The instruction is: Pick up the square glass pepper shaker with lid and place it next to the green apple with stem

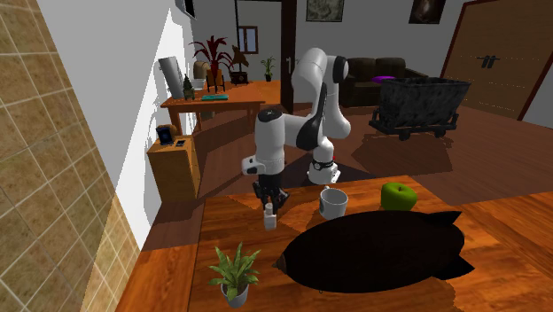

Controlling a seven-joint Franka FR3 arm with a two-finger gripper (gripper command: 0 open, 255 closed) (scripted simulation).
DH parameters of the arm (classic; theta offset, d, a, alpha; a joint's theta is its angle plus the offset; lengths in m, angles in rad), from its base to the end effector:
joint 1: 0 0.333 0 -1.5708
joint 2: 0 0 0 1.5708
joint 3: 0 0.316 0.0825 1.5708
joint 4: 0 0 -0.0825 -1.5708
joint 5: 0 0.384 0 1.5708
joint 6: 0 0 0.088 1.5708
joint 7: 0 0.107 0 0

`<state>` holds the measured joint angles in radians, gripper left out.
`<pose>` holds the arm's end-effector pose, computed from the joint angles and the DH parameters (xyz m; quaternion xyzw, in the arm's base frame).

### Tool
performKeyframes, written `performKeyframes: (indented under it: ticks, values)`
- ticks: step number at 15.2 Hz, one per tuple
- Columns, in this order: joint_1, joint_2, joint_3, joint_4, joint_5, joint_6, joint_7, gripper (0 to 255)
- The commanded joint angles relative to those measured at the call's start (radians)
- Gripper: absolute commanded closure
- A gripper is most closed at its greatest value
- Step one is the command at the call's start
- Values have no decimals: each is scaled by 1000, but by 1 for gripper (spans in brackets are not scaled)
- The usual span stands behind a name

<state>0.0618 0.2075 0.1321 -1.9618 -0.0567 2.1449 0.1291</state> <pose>0.5847 0.1097 0.3689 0.9988 0.0468 -0.0094 0.0117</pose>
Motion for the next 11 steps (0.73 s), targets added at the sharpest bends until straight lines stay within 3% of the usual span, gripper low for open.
performKeyframes:
  ticks: [1, 11]
  values:
    - [0, -11, 1, 11, 2, -22, -2, 255]
    - [-2, -60, 3, 86, 13, -145, -10, 255]
